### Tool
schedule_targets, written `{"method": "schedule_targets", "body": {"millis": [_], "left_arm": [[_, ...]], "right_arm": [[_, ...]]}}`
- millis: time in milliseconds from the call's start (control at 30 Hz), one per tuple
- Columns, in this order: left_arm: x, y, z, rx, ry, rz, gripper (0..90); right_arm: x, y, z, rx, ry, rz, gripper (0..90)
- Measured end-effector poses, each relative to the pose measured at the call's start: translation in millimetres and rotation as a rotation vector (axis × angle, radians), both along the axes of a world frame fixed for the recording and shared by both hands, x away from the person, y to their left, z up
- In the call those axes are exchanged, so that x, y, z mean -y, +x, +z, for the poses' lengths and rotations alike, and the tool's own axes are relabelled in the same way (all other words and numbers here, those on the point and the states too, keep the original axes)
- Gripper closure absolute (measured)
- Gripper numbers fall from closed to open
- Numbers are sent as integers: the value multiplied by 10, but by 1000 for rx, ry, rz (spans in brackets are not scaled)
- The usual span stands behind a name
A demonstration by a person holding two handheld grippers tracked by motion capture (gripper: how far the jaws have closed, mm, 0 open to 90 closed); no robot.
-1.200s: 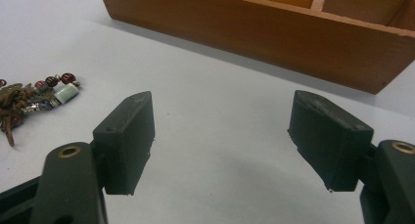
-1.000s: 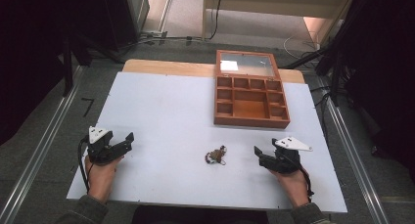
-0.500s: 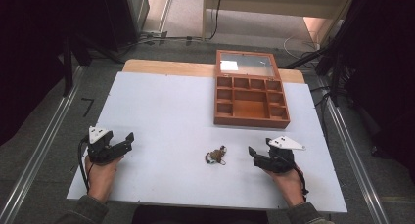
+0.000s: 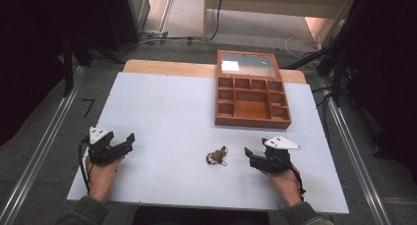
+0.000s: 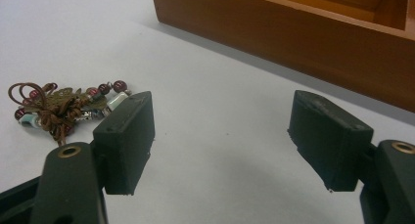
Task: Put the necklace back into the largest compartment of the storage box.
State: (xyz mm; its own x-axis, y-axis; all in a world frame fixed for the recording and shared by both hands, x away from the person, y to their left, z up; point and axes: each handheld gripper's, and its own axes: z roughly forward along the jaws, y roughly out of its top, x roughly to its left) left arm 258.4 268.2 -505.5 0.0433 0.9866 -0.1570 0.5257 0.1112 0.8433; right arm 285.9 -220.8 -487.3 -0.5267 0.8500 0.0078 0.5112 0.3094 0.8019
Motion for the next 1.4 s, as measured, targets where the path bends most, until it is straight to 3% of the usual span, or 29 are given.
{"method": "schedule_targets", "body": {"millis": [1400], "left_arm": [[-6, 4, -6, -2, -9, -4, 211]], "right_arm": [[-375, -19, -15, -7, 9, 96, 237]]}}
